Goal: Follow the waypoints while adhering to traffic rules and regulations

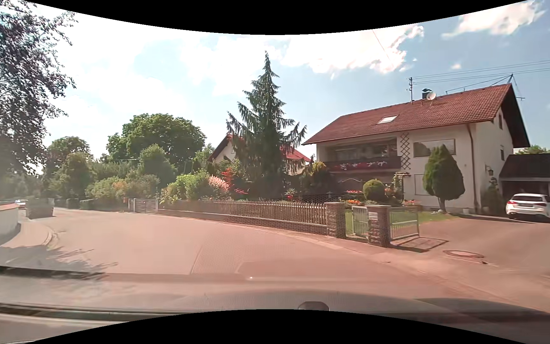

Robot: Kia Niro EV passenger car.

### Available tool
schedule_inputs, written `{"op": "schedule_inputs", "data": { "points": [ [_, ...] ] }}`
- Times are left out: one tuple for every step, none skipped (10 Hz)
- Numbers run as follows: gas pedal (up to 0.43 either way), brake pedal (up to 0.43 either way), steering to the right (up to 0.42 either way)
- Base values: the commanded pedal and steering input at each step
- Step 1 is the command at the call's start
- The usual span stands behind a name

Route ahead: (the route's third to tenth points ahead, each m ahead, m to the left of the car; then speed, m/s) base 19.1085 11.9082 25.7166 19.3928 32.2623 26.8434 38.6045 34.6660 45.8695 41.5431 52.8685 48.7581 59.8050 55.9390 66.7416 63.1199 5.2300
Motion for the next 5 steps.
{"op": "schedule_inputs", "data": {
  "points": [
    [0.11, 0.0, -0.251],
    [0.11, 0.0, -0.257],
    [0.11, 0.0, -0.259],
    [0.11, 0.0, -0.259],
    [0.11, 0.0, -0.259]
  ]
}}
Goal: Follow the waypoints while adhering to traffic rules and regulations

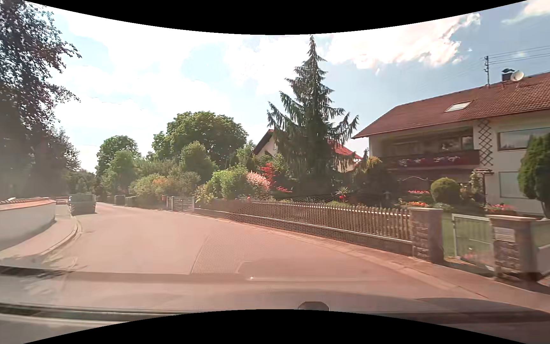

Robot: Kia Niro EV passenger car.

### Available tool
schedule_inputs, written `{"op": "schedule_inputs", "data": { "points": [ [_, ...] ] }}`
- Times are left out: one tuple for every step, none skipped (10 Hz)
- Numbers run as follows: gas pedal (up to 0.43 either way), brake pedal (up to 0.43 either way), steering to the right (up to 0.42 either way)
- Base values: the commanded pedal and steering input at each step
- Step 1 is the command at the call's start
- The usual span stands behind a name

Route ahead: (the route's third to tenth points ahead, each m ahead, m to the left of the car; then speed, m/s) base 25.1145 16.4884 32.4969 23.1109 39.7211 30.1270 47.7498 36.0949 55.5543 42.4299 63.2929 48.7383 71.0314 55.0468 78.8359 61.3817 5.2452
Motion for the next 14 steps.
{"op": "schedule_inputs", "data": {
  "points": [
    [0.11, 0.0, -0.258],
    [0.11, 0.0, -0.253],
    [0.098, 0.0, -0.246],
    [0.098, 0.0, -0.243],
    [0.087, 0.0, -0.24],
    [0.087, 0.0, -0.239],
    [0.087, 0.0, -0.236],
    [0.067, 0.0, -0.23],
    [0.059, 0.0, -0.225],
    [0.059, 0.0, -0.219],
    [0.059, 0.0, -0.211],
    [0.059, 0.0, -0.206],
    [0.059, 0.0, -0.199],
    [0.059, 0.0, -0.194]
  ]
}}
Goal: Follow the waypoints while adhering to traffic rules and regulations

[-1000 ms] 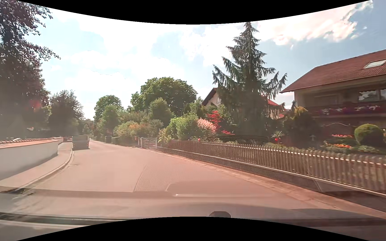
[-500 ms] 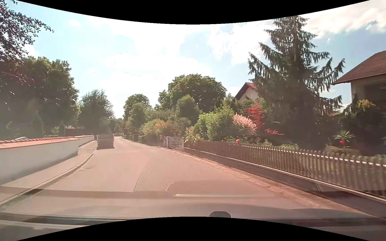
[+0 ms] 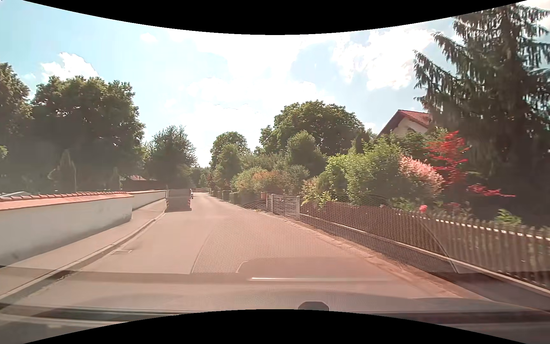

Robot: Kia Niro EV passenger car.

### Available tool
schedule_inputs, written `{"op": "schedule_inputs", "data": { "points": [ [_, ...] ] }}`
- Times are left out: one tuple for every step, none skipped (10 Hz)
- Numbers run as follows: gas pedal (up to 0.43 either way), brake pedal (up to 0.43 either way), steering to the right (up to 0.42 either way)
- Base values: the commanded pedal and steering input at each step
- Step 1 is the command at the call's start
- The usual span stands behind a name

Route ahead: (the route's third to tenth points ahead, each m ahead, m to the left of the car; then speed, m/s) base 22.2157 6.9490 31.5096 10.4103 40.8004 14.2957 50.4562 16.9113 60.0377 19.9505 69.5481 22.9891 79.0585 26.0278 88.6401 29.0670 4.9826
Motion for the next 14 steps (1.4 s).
{"op": "schedule_inputs", "data": {
  "points": [
    [0.059, 0.0, -0.189],
    [0.059, 0.0, -0.179],
    [0.059, 0.0, -0.169],
    [0.067, 0.0, -0.16],
    [0.087, 0.0, -0.148],
    [0.087, 0.0, -0.137],
    [0.098, 0.0, -0.123],
    [0.098, 0.0, -0.111],
    [0.098, 0.0, -0.103],
    [0.098, 0.0, -0.094],
    [0.098, 0.0, -0.086],
    [0.098, 0.0, -0.079],
    [0.098, 0.0, -0.073],
    [0.098, 0.0, -0.067]
  ]
}}
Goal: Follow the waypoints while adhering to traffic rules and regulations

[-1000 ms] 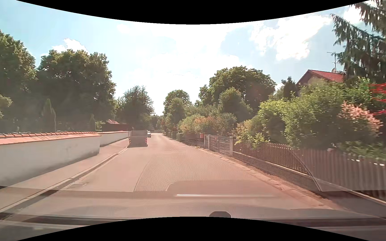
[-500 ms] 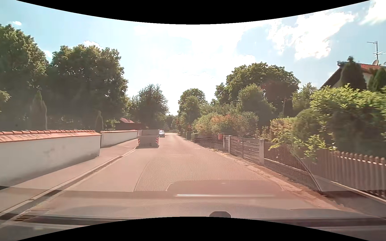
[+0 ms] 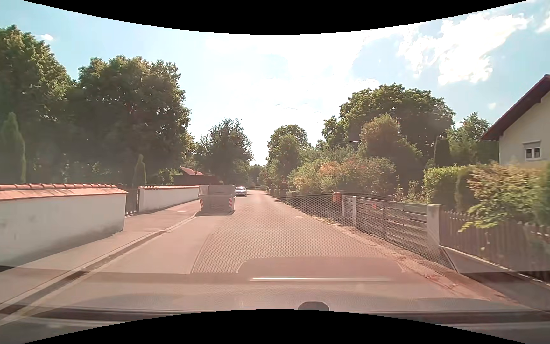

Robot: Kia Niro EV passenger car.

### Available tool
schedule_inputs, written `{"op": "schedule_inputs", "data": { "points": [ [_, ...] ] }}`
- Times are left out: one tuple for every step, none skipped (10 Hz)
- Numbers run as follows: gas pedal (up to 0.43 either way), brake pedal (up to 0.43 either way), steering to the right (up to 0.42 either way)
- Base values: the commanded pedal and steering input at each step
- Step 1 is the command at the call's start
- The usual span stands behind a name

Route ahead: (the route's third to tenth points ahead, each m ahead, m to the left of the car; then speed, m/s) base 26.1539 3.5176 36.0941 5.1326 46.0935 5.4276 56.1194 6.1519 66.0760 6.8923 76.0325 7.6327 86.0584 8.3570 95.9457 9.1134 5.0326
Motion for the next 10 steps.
{"op": "schedule_inputs", "data": {
  "points": [
    [0.098, 0.0, -0.061],
    [0.098, 0.0, -0.056],
    [0.098, 0.0, -0.051],
    [0.098, 0.0, -0.045],
    [0.098, 0.0, -0.04],
    [0.098, 0.0, -0.038],
    [0.098, 0.0, -0.031],
    [0.098, 0.0, -0.024],
    [0.098, 0.0, -0.019],
    [0.098, 0.0, -0.014]
  ]
}}
